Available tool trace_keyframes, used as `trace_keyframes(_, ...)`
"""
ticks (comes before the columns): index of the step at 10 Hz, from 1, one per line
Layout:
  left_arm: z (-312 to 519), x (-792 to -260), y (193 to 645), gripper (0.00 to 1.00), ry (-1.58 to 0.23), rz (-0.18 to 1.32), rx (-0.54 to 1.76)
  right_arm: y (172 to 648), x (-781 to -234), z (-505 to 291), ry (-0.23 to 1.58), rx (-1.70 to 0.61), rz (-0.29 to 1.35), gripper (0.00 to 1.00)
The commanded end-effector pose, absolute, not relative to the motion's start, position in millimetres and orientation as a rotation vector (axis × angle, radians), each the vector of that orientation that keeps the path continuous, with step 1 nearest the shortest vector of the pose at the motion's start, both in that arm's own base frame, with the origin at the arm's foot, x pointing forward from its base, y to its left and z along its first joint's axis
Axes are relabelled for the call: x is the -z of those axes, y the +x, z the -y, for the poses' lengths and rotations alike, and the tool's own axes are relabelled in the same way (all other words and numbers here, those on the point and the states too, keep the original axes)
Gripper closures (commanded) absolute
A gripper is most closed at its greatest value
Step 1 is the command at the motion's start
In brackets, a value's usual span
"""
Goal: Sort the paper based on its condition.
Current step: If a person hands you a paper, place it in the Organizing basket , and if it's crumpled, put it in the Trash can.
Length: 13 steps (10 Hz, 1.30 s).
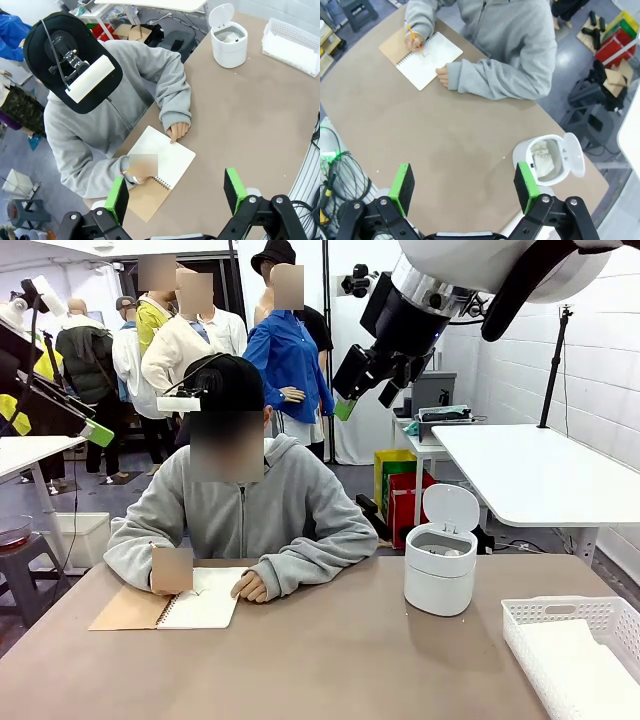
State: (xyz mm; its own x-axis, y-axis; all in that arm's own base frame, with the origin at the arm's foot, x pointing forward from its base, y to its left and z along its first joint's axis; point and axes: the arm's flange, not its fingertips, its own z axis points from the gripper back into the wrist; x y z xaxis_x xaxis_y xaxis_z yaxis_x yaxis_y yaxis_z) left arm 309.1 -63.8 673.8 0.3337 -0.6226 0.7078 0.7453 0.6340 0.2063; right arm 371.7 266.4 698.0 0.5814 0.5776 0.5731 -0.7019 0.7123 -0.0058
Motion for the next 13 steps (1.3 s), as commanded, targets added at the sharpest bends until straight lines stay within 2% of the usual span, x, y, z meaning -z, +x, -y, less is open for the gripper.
trace_keyframes(1,57,-678,318,0.00,-0.155,0.821,0.917,374,-702,-261,0.251,-0.768,0.576,0.00)
trace_keyframes(5,53,-676,329,0.00,-0.244,0.824,0.960,360,-695,-253,0.247,-0.781,0.629,0.00)
trace_keyframes(6,58,-673,323,0.00,-0.170,0.831,0.896,362,-690,-246,0.256,-0.777,0.635,0.00)
trace_keyframes(13,58,-673,323,0.00,-0.170,0.831,0.896,370,-683,-237,0.233,-0.751,0.596,0.00)
